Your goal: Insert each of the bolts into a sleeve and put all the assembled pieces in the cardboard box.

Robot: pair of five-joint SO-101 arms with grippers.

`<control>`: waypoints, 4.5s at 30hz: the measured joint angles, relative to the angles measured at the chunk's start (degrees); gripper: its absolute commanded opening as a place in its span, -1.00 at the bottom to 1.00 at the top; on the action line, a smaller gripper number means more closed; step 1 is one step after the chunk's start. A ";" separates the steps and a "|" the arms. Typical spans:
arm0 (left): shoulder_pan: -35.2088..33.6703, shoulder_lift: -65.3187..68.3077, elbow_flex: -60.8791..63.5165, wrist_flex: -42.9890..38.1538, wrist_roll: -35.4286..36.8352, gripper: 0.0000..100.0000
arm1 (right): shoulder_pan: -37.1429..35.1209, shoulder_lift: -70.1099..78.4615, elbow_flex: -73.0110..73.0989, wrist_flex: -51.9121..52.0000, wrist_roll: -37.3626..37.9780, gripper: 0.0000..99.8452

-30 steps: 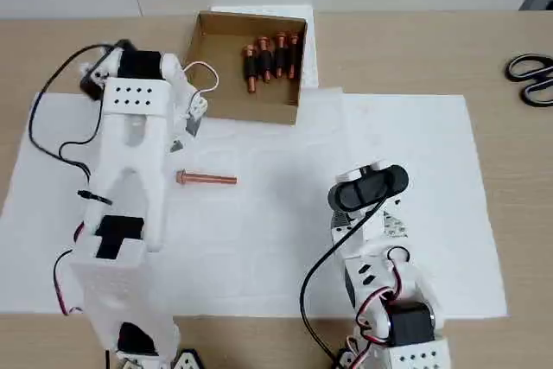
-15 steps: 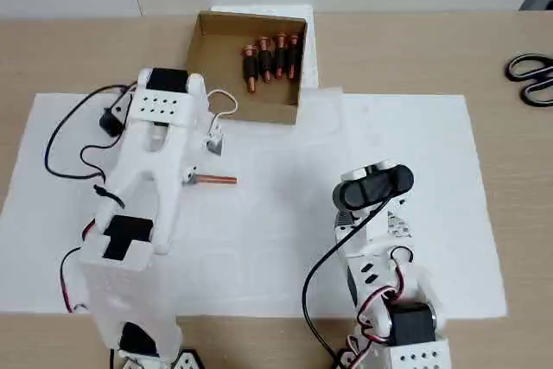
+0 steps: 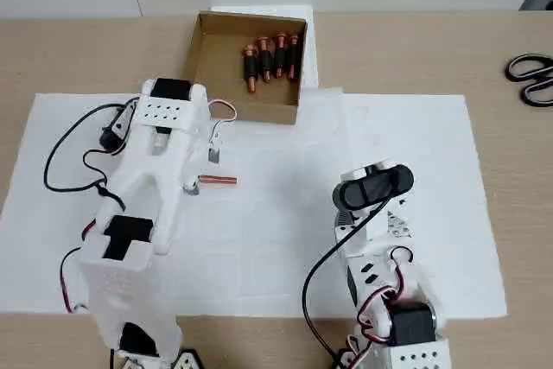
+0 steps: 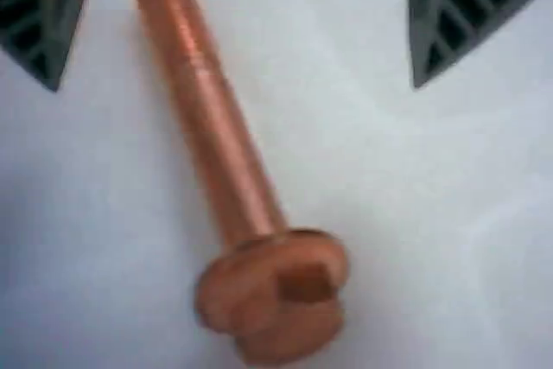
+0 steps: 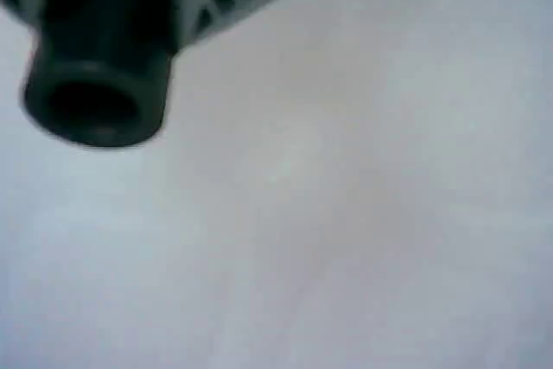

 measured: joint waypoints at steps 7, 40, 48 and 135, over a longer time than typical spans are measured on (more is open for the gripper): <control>0.00 0.00 0.00 -1.05 0.00 -0.50 | 0.00 0.00 0.00 0.00 0.00 -0.99; -5.63 -0.09 2.73 -3.78 -2.37 -0.99 | 2.02 0.00 0.00 0.00 0.00 -0.99; -3.43 -1.76 -11.43 4.40 -26.11 -0.99 | -1.85 0.00 -3.43 0.00 0.00 -0.99; 26.90 -77.80 51.34 -63.03 -66.90 -0.99 | -17.76 -3.08 7.03 -45.45 7.91 -0.99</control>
